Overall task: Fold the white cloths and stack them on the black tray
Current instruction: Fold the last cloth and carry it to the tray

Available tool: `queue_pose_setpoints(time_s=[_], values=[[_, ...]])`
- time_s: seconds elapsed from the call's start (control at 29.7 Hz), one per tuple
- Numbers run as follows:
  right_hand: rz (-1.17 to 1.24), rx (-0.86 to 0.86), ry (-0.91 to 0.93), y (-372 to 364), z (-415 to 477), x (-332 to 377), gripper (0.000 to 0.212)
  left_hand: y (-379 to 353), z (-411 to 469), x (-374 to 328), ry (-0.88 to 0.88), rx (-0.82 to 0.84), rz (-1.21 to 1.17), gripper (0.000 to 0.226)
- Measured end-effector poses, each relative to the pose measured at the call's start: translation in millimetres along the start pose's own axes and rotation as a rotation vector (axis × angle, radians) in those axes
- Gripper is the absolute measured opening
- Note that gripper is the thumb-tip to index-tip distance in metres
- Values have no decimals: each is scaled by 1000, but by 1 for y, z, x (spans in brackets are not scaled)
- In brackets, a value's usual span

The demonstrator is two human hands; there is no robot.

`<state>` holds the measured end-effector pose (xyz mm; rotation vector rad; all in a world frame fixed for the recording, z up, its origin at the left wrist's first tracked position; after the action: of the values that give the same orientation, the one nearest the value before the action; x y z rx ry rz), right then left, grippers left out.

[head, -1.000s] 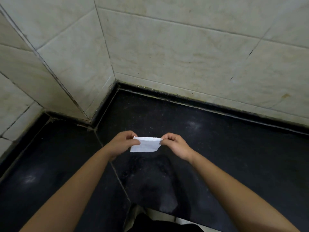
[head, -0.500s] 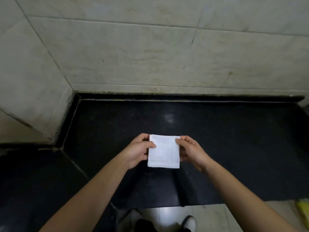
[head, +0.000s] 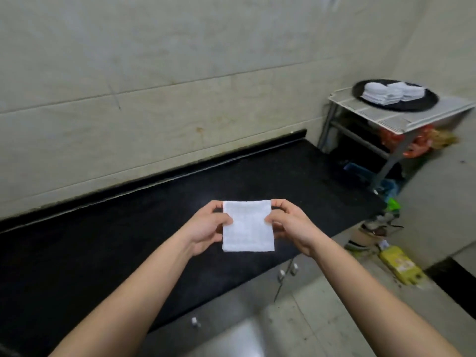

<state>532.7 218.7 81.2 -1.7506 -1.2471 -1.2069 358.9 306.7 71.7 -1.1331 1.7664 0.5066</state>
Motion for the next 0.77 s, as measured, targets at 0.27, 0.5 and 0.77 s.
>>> queue_pose_setpoints(time_s=[0.27, 0.5, 0.77], values=[[81, -206, 27, 223, -71, 1, 32, -238, 13, -8, -22, 213, 113, 32], [138, -321, 62, 342, -77, 5, 30, -357, 50, -17, -31, 302, 132, 31], [119, -436, 103, 507, 1, 34, 29, -508, 166, -55, -83, 384, 129, 34]])
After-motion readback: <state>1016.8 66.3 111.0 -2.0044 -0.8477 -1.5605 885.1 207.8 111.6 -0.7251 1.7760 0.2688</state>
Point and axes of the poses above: each hand's wrist, its own z-axis towards the middle knuckle, its own y-axis out of the back of the hand, x = y × z, the point moved 8 cm from there along z, towards the middle knuckle, and after that the axes turned 2 degrees about -x, right-handed, at the moved point
